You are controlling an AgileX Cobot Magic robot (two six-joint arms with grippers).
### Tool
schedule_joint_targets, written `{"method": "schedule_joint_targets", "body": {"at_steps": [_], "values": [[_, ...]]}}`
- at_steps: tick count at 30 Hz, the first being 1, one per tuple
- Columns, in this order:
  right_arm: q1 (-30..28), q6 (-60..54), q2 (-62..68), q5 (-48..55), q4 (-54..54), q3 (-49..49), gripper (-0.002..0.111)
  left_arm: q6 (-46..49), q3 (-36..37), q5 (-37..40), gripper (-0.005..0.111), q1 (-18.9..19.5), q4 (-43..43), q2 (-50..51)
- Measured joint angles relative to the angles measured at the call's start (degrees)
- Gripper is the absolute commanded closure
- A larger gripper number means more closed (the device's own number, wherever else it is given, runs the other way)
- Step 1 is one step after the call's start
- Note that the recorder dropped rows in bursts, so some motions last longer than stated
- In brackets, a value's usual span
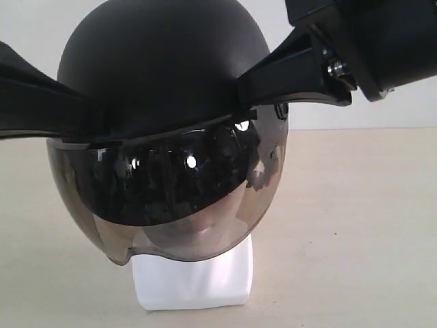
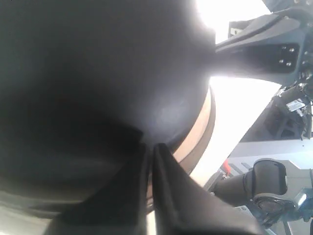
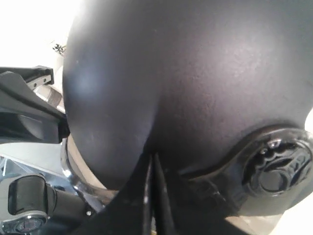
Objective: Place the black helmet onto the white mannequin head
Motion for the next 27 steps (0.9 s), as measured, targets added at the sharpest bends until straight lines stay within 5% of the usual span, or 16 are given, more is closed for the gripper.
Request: {"method": "schedule_joint_targets", "body": {"at_steps": [27], "values": [[0.1,-2.2,-0.3,-1.4,-7.8,8.9,0.108,2.3,5.0,-2.4,0.102,-0.4,-1.9,-6.2]]}}
